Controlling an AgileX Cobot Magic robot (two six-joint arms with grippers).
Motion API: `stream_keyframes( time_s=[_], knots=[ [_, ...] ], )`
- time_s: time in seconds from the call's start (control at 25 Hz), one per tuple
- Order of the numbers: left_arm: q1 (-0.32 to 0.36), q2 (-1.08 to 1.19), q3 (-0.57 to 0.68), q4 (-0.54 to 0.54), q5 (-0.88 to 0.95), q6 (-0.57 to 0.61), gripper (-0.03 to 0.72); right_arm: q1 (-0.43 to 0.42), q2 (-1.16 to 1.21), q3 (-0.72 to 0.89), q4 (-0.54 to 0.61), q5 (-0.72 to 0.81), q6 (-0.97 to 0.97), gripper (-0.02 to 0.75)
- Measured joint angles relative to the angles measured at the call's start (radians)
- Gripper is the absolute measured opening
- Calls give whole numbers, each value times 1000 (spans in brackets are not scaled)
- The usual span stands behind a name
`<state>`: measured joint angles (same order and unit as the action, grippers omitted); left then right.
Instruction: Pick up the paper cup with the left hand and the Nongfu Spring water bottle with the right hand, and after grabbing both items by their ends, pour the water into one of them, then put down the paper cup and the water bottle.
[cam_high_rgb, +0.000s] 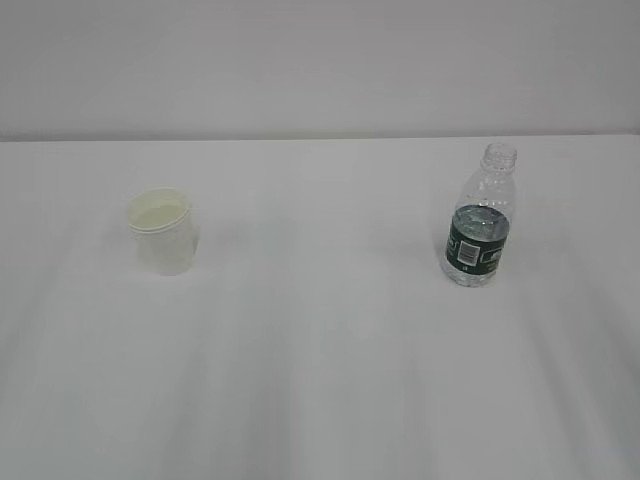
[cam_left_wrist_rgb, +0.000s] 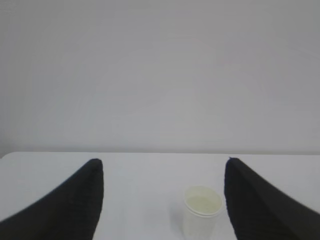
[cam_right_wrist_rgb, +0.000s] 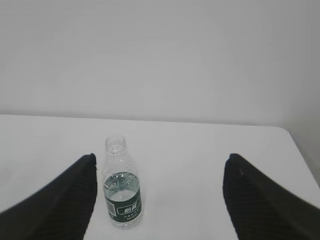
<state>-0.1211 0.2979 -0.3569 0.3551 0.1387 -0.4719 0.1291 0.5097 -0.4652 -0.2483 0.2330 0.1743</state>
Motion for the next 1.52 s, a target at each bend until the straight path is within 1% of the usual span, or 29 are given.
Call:
stream_keyframes(
  time_s=[0.4,0.6,1.08,1.32,1.4,1.52],
  knots=[
    [0,-65,0,-2,71,0,539,0,-86,-9,0,95,-8,588],
    [0,-72,-42,-3,162,2,537,0,-106,-22,0,123,-8,588],
    [0,-105,-61,-11,237,10,525,0,-130,-31,30,173,-15,588],
    [0,-110,-63,-29,273,10,524,0,-157,-65,36,227,-37,588],
    [0,-110,-76,-40,305,28,524,0,-159,-70,42,239,-43,588],
    [0,-110,-120,-68,356,113,524,0,-159,-78,60,248,-46,587]
  ],
)
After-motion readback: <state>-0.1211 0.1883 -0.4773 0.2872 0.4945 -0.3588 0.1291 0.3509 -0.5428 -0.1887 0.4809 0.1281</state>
